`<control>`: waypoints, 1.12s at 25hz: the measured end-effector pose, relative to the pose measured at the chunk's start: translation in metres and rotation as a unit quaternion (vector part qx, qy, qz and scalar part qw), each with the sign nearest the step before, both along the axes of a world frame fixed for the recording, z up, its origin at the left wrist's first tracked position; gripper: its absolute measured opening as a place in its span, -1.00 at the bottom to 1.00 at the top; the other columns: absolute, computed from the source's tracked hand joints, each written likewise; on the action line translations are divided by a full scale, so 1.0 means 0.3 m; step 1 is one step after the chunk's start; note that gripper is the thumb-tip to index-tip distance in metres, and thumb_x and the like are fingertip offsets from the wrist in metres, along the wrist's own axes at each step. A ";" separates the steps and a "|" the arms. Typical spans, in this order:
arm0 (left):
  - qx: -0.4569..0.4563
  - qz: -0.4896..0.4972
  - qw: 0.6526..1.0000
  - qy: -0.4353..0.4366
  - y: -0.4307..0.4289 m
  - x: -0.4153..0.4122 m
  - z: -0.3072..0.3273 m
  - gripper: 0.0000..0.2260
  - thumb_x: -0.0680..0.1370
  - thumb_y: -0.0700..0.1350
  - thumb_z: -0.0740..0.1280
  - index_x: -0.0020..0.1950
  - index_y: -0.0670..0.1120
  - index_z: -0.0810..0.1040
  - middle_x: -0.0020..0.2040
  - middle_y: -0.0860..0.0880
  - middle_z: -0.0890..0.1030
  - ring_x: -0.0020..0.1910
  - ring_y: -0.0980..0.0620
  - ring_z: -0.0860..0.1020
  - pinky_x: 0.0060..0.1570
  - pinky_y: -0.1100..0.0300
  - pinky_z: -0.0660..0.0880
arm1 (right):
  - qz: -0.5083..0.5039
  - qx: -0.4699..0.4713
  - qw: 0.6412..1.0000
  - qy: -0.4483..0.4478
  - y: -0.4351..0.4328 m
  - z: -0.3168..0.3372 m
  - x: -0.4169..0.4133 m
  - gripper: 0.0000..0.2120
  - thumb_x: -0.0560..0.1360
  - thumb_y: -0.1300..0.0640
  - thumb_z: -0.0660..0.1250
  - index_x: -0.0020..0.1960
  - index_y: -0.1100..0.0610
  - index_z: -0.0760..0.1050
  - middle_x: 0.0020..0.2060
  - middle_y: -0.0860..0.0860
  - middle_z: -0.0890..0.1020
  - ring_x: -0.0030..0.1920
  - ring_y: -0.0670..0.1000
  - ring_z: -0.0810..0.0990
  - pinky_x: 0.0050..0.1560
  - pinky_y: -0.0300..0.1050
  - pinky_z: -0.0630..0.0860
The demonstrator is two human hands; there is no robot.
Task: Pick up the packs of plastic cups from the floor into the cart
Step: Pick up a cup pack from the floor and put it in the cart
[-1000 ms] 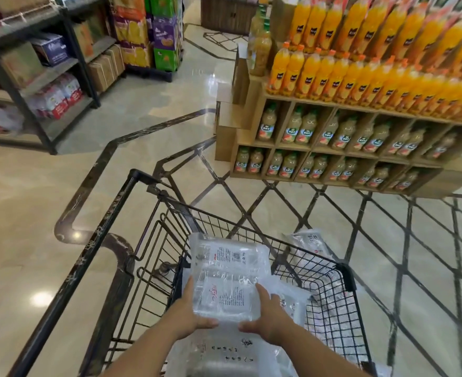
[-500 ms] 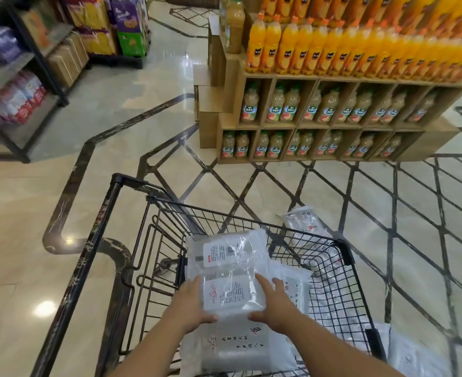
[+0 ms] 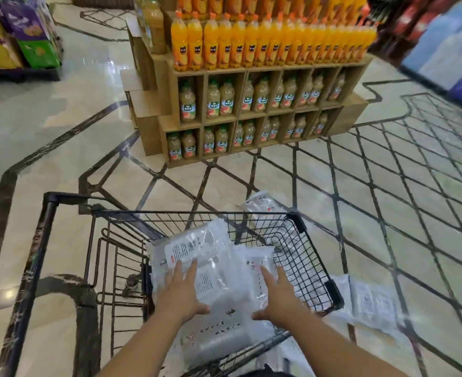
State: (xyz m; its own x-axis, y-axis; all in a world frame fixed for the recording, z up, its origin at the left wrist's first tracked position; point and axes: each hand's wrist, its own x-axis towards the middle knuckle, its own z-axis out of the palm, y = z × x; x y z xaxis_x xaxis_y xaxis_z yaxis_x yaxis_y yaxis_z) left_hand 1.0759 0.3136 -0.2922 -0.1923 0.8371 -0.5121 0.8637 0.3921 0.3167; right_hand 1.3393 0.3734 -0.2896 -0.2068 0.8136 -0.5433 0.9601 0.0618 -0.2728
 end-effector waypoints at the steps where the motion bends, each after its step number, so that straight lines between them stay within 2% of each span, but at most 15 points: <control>1: 0.012 -0.019 1.000 0.001 0.023 0.040 0.009 0.18 0.38 0.29 0.53 0.62 0.18 -0.34 0.65 -0.08 -0.31 0.63 -0.22 -0.21 0.57 -0.23 0.03 | -0.012 0.006 1.000 -0.005 -0.016 0.002 0.035 0.23 0.32 -0.21 0.61 0.63 -0.24 -0.24 0.61 0.06 -0.35 0.63 0.24 -0.05 0.52 0.20 0.21; 6: 0.070 -0.113 0.991 0.002 0.088 0.254 0.054 0.14 0.38 0.28 0.52 0.63 0.22 -0.28 0.65 -0.07 -0.30 0.63 -0.20 -0.22 0.56 -0.20 0.09 | -0.113 0.031 0.993 -0.001 -0.086 0.019 0.228 0.26 0.28 -0.20 0.65 0.64 -0.19 -0.20 0.62 0.06 -0.31 0.62 0.26 -0.03 0.54 0.15 0.20; 9: 0.082 -0.167 0.983 0.009 0.120 0.396 0.090 0.08 0.42 0.28 0.49 0.63 0.23 -0.27 0.65 -0.08 -0.28 0.63 -0.24 -0.20 0.55 -0.21 0.07 | -0.159 0.037 0.987 0.009 -0.136 0.044 0.362 0.24 0.30 -0.21 0.63 0.65 -0.15 -0.19 0.63 0.12 -0.28 0.62 0.26 -0.03 0.53 0.18 0.21; 13: 0.093 -0.229 0.969 0.014 0.143 0.625 0.109 0.06 0.43 0.30 0.47 0.63 0.23 -0.24 0.66 -0.09 -0.27 0.63 -0.24 -0.19 0.56 -0.22 0.08 | -0.210 0.048 0.976 0.020 -0.224 0.043 0.575 0.19 0.36 -0.20 0.59 0.65 -0.15 -0.20 0.62 0.10 -0.32 0.62 0.24 -0.06 0.49 0.17 0.26; 18: 0.083 -0.287 0.954 0.028 0.126 1.004 0.110 0.09 0.40 0.32 0.49 0.63 0.24 -0.26 0.66 -0.08 -0.26 0.63 -0.23 -0.22 0.57 -0.27 -0.02 | -0.267 0.048 0.962 0.034 -0.348 0.024 0.928 0.18 0.36 -0.21 0.59 0.65 -0.15 -0.20 0.60 0.08 -0.36 0.62 0.22 -0.06 0.51 0.12 0.28; 23: 0.069 -0.327 0.941 0.056 0.042 1.379 0.108 0.05 0.44 0.30 0.47 0.64 0.21 -0.24 0.67 -0.08 -0.23 0.63 -0.22 -0.21 0.54 -0.29 -0.05 | -0.297 0.040 0.953 0.043 -0.404 0.039 1.266 0.18 0.36 -0.21 0.58 0.65 -0.13 -0.20 0.61 0.15 -0.29 0.61 0.25 -0.06 0.50 0.11 0.24; 25: 0.054 -0.335 0.939 0.061 0.010 1.517 0.102 0.06 0.43 0.33 0.45 0.64 0.22 -0.26 0.66 -0.07 -0.25 0.63 -0.21 -0.21 0.54 -0.28 -0.04 | -0.291 0.048 0.954 0.047 -0.418 0.038 1.379 0.17 0.37 -0.20 0.58 0.66 -0.14 -0.18 0.61 0.13 -0.29 0.60 0.25 -0.03 0.48 0.12 0.29; 28: 0.042 -0.345 0.935 0.075 -0.022 1.631 0.090 0.07 0.42 0.35 0.44 0.63 0.23 -0.27 0.66 -0.07 -0.26 0.63 -0.21 -0.21 0.53 -0.29 -0.01 | -0.265 0.045 0.963 0.036 -0.443 0.015 1.477 0.20 0.36 -0.25 0.56 0.64 -0.17 -0.27 0.60 0.12 -0.35 0.60 0.26 -0.01 0.44 0.13 0.35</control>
State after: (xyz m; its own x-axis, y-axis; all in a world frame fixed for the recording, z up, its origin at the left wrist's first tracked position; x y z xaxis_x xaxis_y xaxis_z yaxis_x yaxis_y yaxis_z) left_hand 1.5652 0.3069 -0.2652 0.3429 0.8246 -0.4500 0.9393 -0.2945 0.1761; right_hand 1.7824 0.2404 -0.2852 0.2151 0.8581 -0.4663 0.8420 -0.4048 -0.3566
